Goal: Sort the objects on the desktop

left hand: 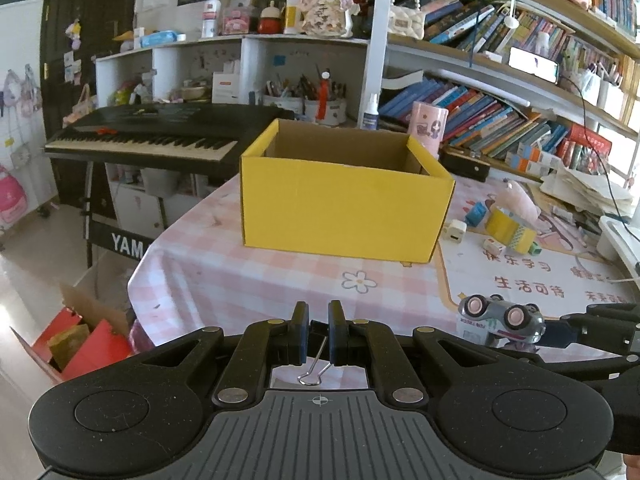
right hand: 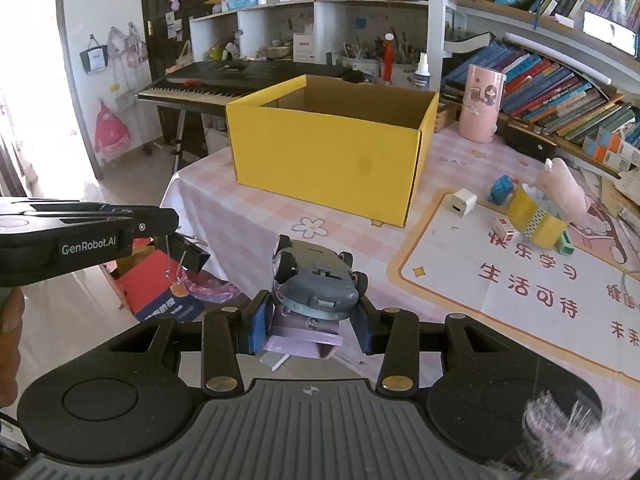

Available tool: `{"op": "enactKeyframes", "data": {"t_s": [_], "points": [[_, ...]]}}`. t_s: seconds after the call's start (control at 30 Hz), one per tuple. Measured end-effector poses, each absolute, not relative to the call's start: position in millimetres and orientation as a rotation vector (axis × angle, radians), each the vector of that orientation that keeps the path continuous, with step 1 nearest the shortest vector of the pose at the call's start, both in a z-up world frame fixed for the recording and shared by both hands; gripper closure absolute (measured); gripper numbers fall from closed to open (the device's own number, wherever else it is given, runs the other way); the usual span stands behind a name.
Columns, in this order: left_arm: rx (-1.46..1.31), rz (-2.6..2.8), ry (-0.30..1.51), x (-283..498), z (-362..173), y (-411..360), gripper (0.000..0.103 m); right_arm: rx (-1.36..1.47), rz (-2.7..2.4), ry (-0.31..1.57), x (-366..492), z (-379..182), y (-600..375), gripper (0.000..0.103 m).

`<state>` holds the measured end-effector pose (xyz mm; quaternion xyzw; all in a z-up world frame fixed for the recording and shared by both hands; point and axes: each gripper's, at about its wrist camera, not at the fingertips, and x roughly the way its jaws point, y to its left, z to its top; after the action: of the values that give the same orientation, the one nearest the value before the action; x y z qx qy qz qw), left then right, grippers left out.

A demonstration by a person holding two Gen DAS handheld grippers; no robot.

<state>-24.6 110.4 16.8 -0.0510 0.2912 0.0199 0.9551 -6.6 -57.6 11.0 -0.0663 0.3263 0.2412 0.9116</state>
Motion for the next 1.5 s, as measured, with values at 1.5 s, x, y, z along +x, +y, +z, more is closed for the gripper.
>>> {"op": "enactKeyframes", "data": {"t_s": [1.5], "points": [[-0.152, 0.145, 0.85, -21.6, -68.1, 111.7, 0.087, -0.155, 0.56, 0.858, 10.9, -43.2, -57.5, 0.064]]}}
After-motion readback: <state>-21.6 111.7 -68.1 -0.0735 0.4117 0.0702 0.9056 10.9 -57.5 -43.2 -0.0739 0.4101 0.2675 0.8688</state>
